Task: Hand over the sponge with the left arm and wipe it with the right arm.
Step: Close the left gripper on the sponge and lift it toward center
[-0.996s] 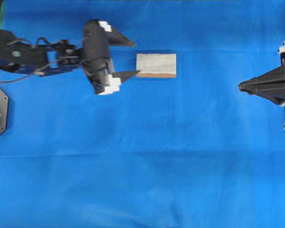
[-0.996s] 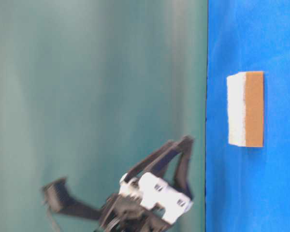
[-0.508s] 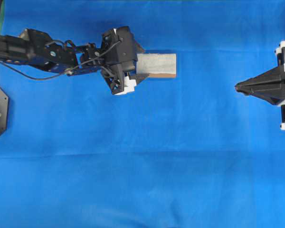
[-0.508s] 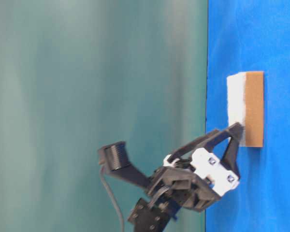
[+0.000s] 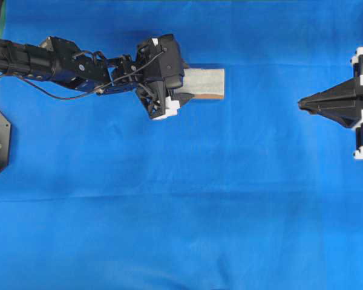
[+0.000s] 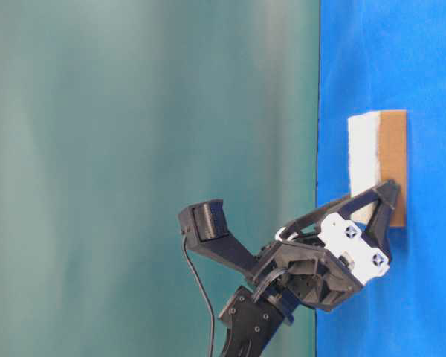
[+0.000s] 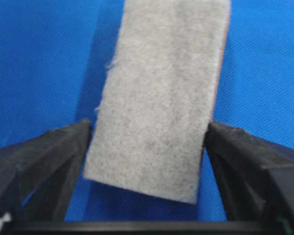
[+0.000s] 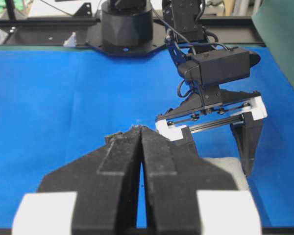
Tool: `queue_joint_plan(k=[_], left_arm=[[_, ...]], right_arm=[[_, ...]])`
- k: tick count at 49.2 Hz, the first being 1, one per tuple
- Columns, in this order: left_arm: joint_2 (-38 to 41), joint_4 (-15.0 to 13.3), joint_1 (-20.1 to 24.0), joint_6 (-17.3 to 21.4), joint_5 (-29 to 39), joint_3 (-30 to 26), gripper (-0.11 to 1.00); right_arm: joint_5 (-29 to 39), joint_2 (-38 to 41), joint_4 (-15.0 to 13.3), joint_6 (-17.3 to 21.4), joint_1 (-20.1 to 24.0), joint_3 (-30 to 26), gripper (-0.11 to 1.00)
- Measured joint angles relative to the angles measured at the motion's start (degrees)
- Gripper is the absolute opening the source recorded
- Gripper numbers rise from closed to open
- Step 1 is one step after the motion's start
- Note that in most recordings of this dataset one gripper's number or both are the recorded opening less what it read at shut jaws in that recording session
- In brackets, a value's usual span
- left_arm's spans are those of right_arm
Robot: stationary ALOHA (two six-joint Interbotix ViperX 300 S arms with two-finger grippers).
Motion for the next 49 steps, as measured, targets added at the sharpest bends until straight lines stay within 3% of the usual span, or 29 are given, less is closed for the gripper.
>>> queue_joint_plan(k=[5, 8, 24, 32, 49], left_arm=[[0.0, 0.0, 0.1, 0.1, 1.3, 0.0, 0.51], [0.0, 0.0, 0.0, 0.2, 1.9, 0.0, 0.43], [-4.9, -0.1, -0.4, -4.0, 8.3, -0.4, 0.43], [-10.5, -0.3, -3.2, -6.0, 14.3, -0.9, 0.43], [-20.4, -0.4, -12.0, -17.1, 19.8, -0.5, 0.43]], right_arm=[[0.0, 0.1, 0.0, 0.0, 0.0, 0.0, -0.01], [0.0, 0.1, 0.1, 0.0, 0.0, 0.0, -0.01], [0.0, 0.7, 0.1, 0.0, -0.1, 0.0, -0.01], [0.0, 1.4, 0.1, 0.0, -0.9, 0.0, -0.01], [-0.1, 3.4, 0.0, 0.0, -2.7, 0.0, -0.01]])
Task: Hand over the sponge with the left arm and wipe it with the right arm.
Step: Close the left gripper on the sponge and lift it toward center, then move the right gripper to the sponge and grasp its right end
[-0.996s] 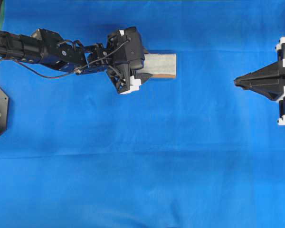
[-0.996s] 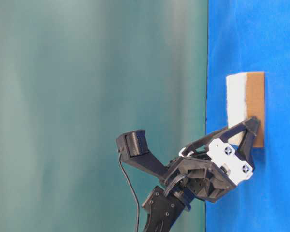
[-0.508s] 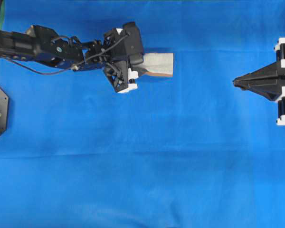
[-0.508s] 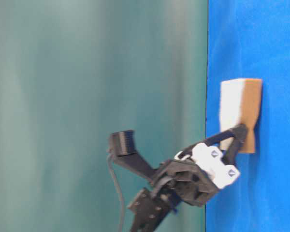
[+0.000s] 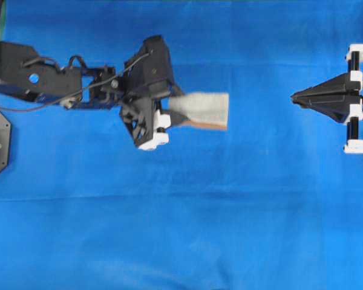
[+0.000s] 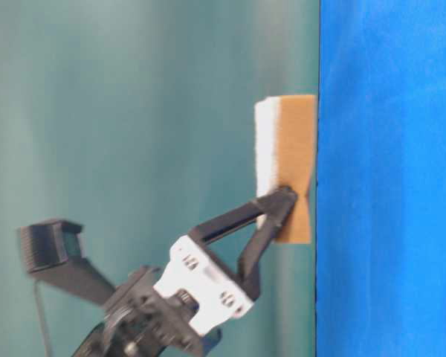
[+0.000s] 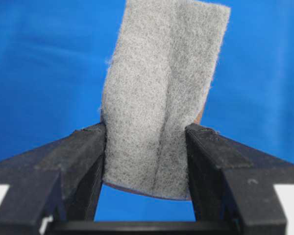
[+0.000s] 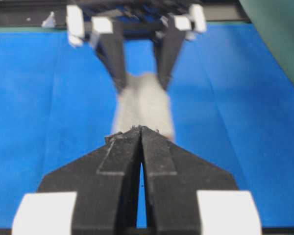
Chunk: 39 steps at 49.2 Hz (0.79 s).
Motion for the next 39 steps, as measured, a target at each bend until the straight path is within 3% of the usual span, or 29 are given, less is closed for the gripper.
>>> queue_joint_plan(k=[9, 21, 39], left_arm=[[-0.6, 0.1, -3.9, -1.3, 0.1, 0.2, 0.43], [-0.6, 0.0, -3.5, -1.6, 0.1, 0.2, 0.43], [-0.6, 0.0, -3.4, -1.4, 0.1, 0.2, 0.43]], right_arm=[[0.0, 1.1, 0.1, 0.0, 0.0, 0.0, -0.01], [-0.1, 3.9, 0.1, 1.6, 0.1, -1.8, -0.01], [-1.7, 15.1, 0.1, 3.9, 5.2, -8.8, 0.00]])
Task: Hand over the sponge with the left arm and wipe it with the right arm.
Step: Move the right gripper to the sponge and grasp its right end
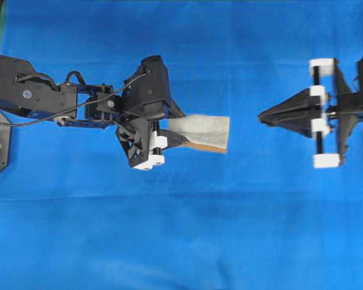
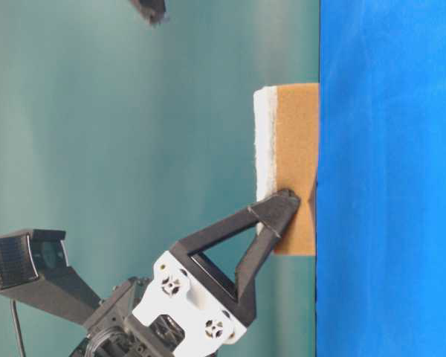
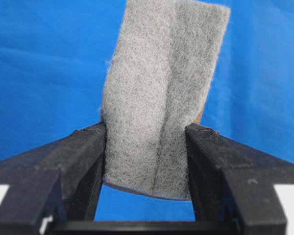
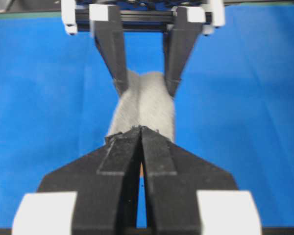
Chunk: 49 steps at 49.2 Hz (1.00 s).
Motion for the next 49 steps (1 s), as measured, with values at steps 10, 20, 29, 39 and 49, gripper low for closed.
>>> queue_joint_plan(k=[10, 20, 29, 39, 49], left_arm=[[0.0, 0.0, 0.0, 0.1, 0.0, 0.1, 0.43], [0.0, 0.0, -0.1, 0.1, 0.0, 0.1, 0.43], [0.0, 0.0, 0.0, 0.0, 0.0, 0.1, 0.43], [0.0, 0.0, -0.1, 0.1, 0.0, 0.1, 0.43], [0.0, 0.0, -0.1, 0.2, 0.0, 0.1, 0.43]], right_arm=[[0.4, 8.4, 0.1, 2.6, 0.4, -4.5, 0.51], [1.8, 14.9, 0.1, 2.8, 0.4, -9.0, 0.73], [2.5, 18.8, 0.3, 2.8, 0.4, -11.7, 0.74], [2.9, 21.1, 0.6, 2.8, 0.3, -12.7, 0.74], [3.1, 21.9, 0.7, 2.8, 0.0, -12.8, 0.74]])
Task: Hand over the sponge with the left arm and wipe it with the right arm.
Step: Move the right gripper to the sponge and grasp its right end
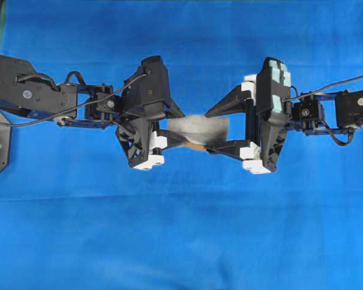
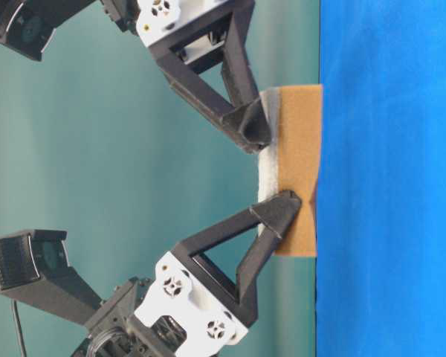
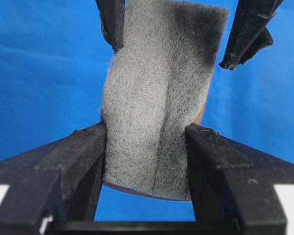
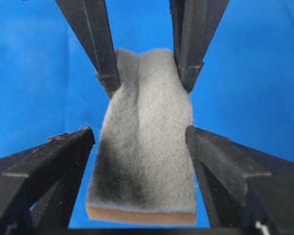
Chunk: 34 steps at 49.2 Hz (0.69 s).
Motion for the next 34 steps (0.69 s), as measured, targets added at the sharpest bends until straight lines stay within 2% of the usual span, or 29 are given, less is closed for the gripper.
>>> queue_joint_plan(k=[13, 26, 30, 34], left_arm=[[0.0, 0.1, 0.1, 0.3, 0.0, 0.2, 0.40], [0.0, 0.0, 0.1, 0.3, 0.0, 0.2, 0.40], [0.0, 0.0, 0.2, 0.3, 0.1, 0.2, 0.40], [0.0, 0.1, 0.1, 0.4, 0.0, 0.2, 0.37]], right_arm=[[1.3, 3.8, 0.4, 0.2, -0.4, -1.1, 0.74], [1.6, 4.1, 0.4, -0.6, -0.5, -1.5, 0.71], [1.6, 4.1, 0.0, -0.7, -0.5, -1.5, 0.61], [1.6, 4.1, -0.5, -1.0, -0.5, -1.6, 0.41]])
